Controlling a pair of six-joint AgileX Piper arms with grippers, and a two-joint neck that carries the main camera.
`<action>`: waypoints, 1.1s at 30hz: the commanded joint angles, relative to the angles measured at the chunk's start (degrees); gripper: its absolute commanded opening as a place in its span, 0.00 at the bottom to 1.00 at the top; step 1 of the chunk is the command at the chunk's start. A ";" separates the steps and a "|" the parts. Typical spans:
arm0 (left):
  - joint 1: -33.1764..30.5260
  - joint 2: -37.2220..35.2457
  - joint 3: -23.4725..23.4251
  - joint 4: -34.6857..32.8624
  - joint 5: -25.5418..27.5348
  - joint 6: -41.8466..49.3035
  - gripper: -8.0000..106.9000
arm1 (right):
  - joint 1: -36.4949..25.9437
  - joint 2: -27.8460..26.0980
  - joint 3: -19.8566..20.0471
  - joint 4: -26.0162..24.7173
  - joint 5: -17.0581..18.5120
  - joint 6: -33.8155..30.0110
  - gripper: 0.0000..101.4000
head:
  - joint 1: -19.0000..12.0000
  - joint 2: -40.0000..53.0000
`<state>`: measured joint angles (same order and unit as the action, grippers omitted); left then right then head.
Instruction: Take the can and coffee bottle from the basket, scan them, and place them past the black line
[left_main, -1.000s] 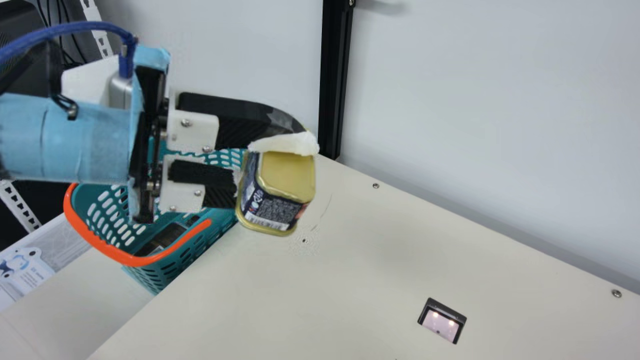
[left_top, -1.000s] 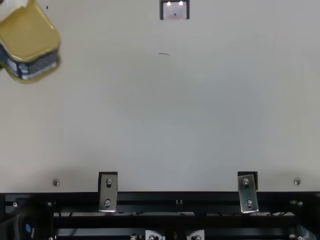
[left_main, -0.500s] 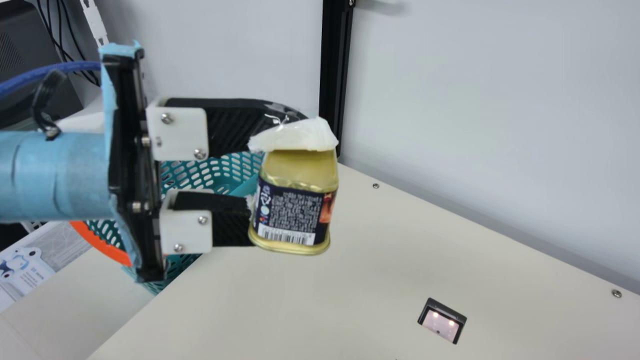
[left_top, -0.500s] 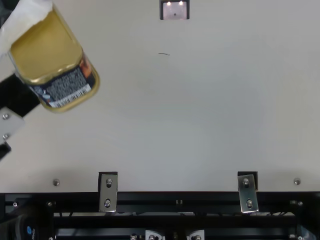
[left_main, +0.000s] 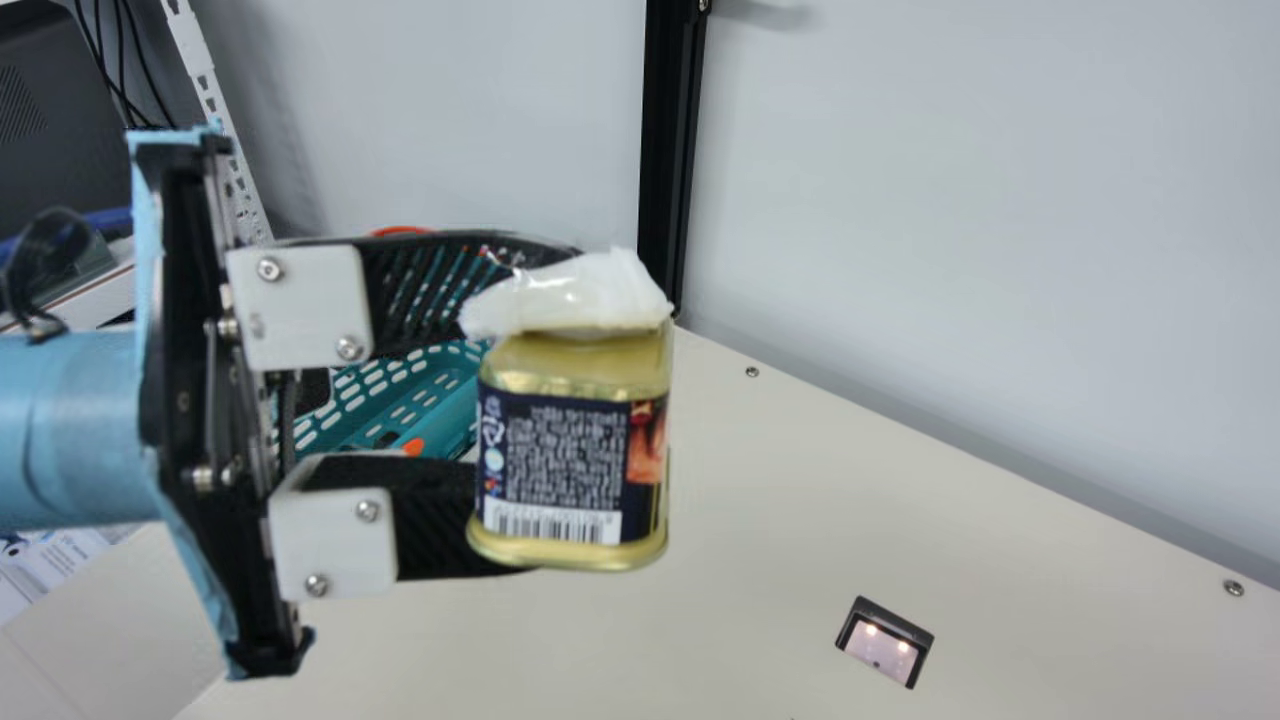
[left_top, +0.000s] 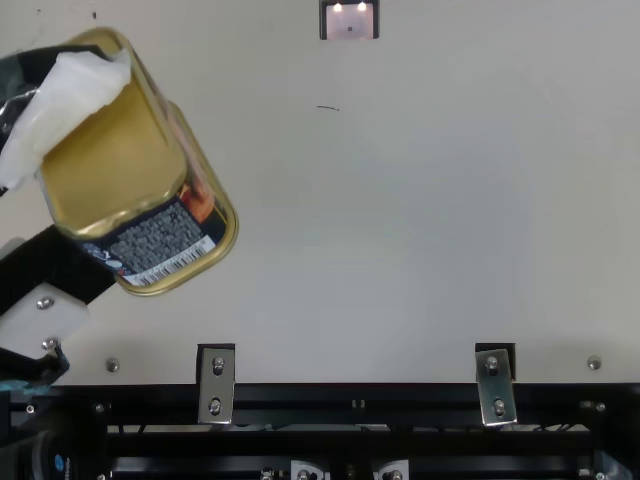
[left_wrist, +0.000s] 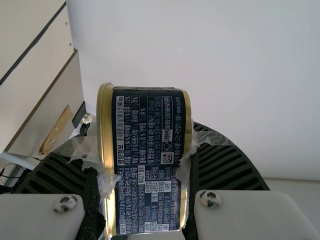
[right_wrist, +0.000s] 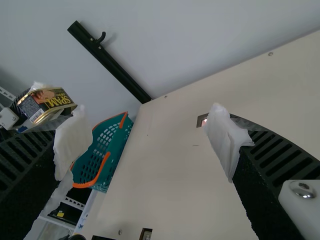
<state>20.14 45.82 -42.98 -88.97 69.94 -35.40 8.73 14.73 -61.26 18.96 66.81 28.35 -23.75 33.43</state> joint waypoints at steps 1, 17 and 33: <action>0.00 0.00 0.00 0.00 0.00 0.00 0.16 | 0.00 0.00 0.00 0.00 0.00 0.00 1.00 | -1.04 0.63; 0.00 0.00 0.00 0.12 0.00 0.00 0.16 | 0.00 0.00 0.00 0.00 0.00 0.00 1.00 | -1.04 0.63; 1.31 2.52 -0.96 5.35 -4.09 7.27 0.16 | 0.00 0.00 0.00 0.00 0.00 0.00 1.00 | -1.04 0.63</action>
<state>21.11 47.52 -43.54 -85.75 67.50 -30.73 8.73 14.73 -61.26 18.96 66.81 28.35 -23.75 33.43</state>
